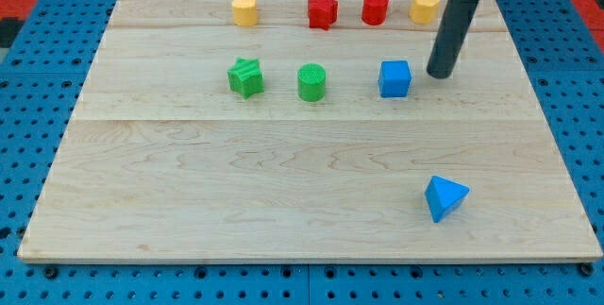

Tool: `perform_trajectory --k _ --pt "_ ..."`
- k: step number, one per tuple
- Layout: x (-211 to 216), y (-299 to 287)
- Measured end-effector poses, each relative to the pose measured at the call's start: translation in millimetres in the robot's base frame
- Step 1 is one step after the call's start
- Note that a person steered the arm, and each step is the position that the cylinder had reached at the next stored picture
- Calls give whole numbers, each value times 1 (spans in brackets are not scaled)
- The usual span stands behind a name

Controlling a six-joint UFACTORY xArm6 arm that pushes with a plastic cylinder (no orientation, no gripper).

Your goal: Slide the blue cube to the top left of the blue triangle

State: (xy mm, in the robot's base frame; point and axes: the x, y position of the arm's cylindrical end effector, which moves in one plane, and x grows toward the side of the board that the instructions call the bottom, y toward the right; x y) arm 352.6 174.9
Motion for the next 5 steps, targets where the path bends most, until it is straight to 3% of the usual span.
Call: perform_trajectory --k 2,5 --pt "10 -95" --pt "86 -116"
